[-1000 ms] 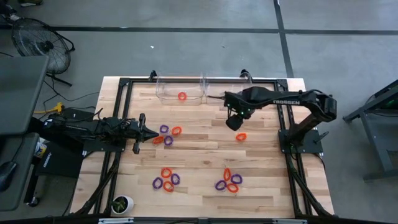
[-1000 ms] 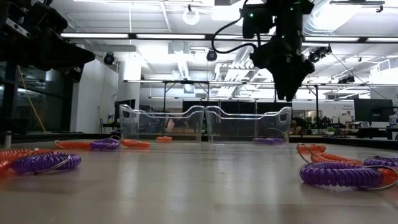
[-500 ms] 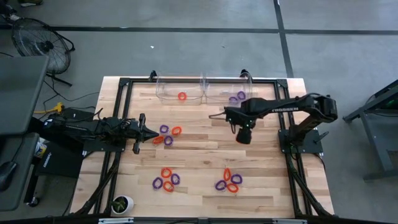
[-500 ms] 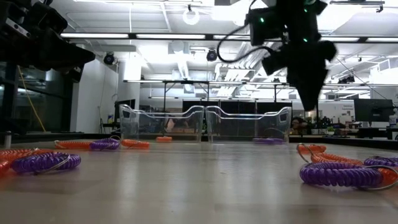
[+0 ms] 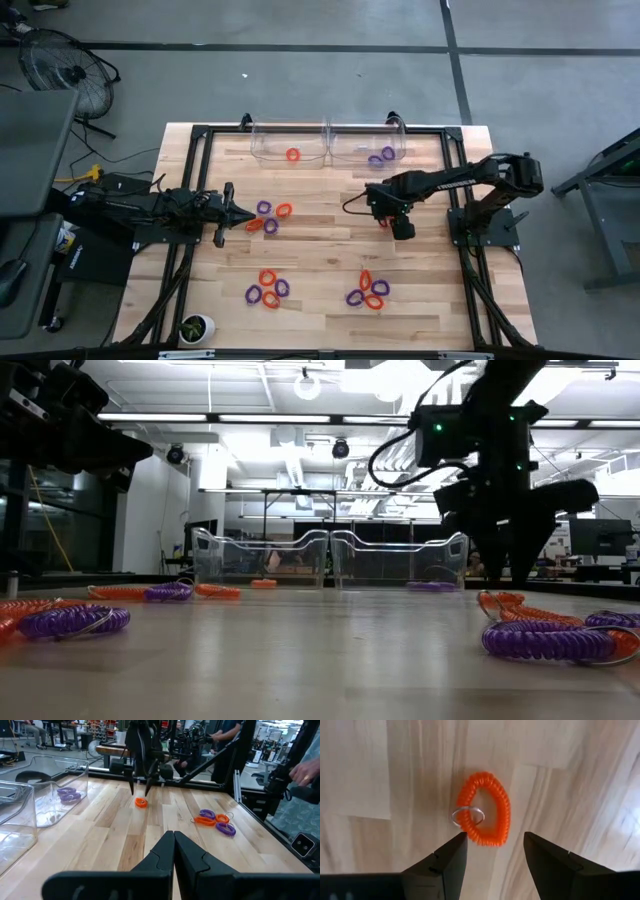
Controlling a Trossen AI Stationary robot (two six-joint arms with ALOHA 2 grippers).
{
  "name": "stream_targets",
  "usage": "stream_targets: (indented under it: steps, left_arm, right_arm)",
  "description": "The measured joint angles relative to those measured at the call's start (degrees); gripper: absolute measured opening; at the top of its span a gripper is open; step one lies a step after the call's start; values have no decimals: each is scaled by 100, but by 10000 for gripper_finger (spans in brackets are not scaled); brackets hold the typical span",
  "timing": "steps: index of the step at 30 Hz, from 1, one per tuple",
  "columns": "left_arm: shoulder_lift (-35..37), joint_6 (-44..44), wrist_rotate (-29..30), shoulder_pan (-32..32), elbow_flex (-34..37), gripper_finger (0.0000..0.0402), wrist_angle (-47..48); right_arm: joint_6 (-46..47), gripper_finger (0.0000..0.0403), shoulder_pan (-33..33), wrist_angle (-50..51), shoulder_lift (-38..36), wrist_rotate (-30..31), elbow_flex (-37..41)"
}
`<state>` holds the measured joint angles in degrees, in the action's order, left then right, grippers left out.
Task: Sort spring keychains
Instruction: Put the orange spring keychain into the left transparent bin
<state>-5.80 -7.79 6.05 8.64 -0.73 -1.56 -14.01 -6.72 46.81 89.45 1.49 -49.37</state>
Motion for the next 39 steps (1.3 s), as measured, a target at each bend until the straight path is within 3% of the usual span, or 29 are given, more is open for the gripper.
stream_targets:
  steps: [6, 21, 27, 35, 39]
  left_arm:
    - [-2, 0, -1, 0, 0, 0, 1]
    - [0, 0, 0, 0, 0, 0, 1]
    - [-1, 0, 0, 0, 0, 0, 2]
    - [-1, 0, 1, 0, 0, 0, 0]
    - [-1, 0, 0, 0, 0, 0, 1]
  right_arm:
    - [-50, 190, -11, -365, 0, 247, 225]
    - [254, 178, -87, -1277, -26, -99, 785]
    - [353, 129, -171, -1262, -15, -296, 791]
    - [373, 19, -203, -1259, -11, -429, 792]
    - [539, 16, -204, -1277, -7, -452, 794]
